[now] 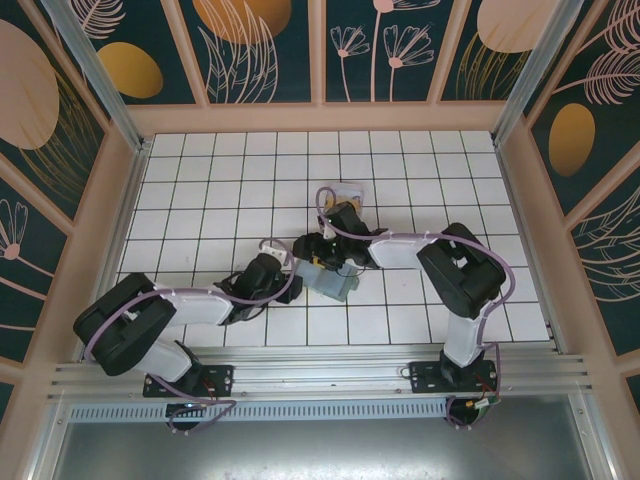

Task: Put the credit cards into the card holder
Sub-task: Flip over the card slot on the card holder.

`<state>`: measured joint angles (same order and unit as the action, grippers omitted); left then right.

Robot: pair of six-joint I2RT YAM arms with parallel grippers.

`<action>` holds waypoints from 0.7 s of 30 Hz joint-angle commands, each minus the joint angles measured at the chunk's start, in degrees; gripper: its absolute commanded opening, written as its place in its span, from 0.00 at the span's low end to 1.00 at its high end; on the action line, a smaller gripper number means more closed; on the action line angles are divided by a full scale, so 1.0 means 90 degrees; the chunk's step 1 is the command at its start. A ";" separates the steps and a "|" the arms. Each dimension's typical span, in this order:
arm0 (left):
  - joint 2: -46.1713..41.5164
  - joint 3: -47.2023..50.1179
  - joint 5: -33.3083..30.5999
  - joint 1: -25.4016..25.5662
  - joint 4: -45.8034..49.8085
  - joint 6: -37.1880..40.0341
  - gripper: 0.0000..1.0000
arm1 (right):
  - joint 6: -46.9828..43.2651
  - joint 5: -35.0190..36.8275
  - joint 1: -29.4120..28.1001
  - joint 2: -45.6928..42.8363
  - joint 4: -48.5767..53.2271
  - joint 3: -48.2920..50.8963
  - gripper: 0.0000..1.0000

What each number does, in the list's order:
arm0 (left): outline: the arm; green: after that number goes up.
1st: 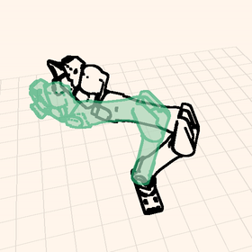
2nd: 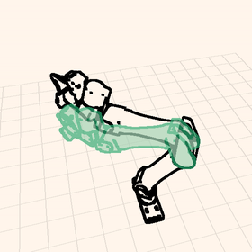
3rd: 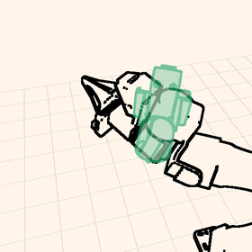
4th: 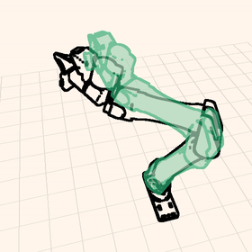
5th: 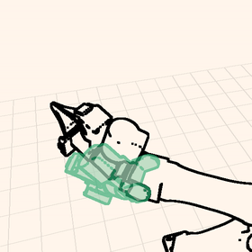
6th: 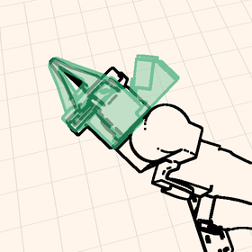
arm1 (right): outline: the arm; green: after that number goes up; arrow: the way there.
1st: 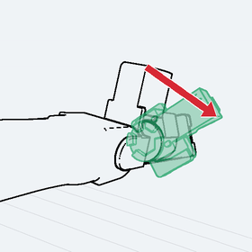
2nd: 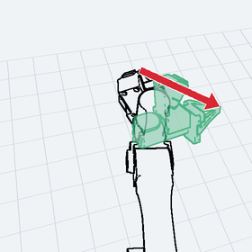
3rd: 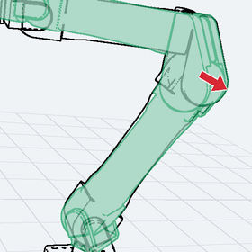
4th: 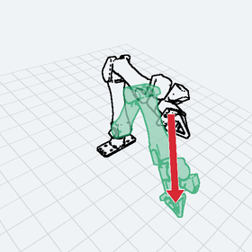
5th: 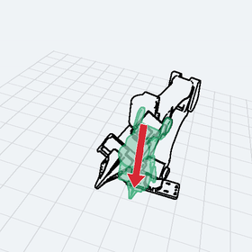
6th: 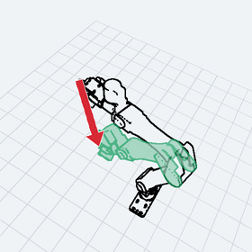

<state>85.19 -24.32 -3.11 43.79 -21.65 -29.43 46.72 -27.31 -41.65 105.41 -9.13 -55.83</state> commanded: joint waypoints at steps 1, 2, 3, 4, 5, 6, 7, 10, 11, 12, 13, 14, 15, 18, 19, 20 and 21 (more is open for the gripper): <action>0.0305 -0.0219 -0.0014 -0.0145 0.0287 0.0174 0.51 | -0.0199 0.0095 0.0082 -0.0428 0.0303 0.0185 0.68; 0.0360 -0.0250 -0.0014 -0.0149 0.0312 0.0176 0.51 | -0.0217 0.0095 0.0087 -0.0466 0.0326 0.0228 0.67; 0.0421 -0.0283 -0.0015 -0.0144 0.0331 0.0165 0.50 | -0.0212 0.0104 0.0096 -0.0518 0.0348 0.0278 0.68; 0.0471 -0.0303 -0.0015 -0.0149 0.0343 0.0148 0.50 | -0.0214 0.0097 0.0105 -0.0541 0.0357 0.0322 0.68; 0.0520 -0.0320 -0.0014 -0.0149 0.0330 0.0131 0.50 | -0.0228 0.0095 0.0114 -0.0568 0.0376 0.0361 0.68; 0.0575 -0.0335 -0.0019 -0.0150 0.0331 0.0123 0.50 | -0.0247 0.0112 0.0121 -0.0589 0.0423 0.0388 0.68; 0.0609 -0.0351 -0.0020 -0.0154 0.0333 0.0107 0.50 | -0.0268 0.0131 0.0126 -0.0603 0.0461 0.0415 0.68; 0.0700 -0.0393 0.0065 -0.0153 0.0291 0.0057 0.49 | -0.0303 0.0149 0.0160 -0.0687 0.0528 0.0575 0.68; 0.0710 -0.0412 0.0098 -0.0154 0.0292 0.0051 0.49 | -0.0322 0.0135 0.0172 -0.0725 0.0557 0.0621 0.68; 0.0720 -0.0432 0.0129 -0.0154 0.0301 0.0047 0.49 | -0.0348 0.0143 0.0207 -0.0785 0.0591 0.0661 0.68; 0.0721 -0.0443 0.0141 -0.0154 0.0298 0.0050 0.49 | -0.0376 0.0176 0.0244 -0.0869 0.0620 0.0693 0.68; 0.0720 -0.0447 0.0151 -0.0152 0.0286 0.0029 0.49 | -0.0421 0.0190 0.0315 -0.0997 0.0636 0.0698 0.68; 0.0720 -0.0446 0.0161 -0.0152 0.0269 0.0021 0.48 | -0.0525 0.0197 0.0406 -0.1104 0.0741 0.0635 0.67; 0.0757 -0.0488 0.0218 -0.0158 0.0275 0.0035 0.48 | -0.1137 0.0447 0.0762 -0.1348 0.1396 0.0052 0.68; 0.0777 -0.0517 0.0233 -0.0152 0.0290 0.0046 0.48 | -0.1370 0.0567 0.0861 -0.1383 0.1623 -0.0167 0.68; 0.0809 -0.0556 0.0246 -0.0150 0.0301 0.0053 0.48 | -0.1629 0.0743 0.0999 -0.1395 0.1939 -0.0453 0.68; 0.0834 -0.0593 0.0265 -0.0158 0.0303 0.0058 0.48 | -0.1879 0.0987 0.1103 -0.1386 0.2224 -0.0725 0.67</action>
<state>89.78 -28.34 -3.27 42.78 -21.56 -28.97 37.93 -24.05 -34.13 95.61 3.62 -55.81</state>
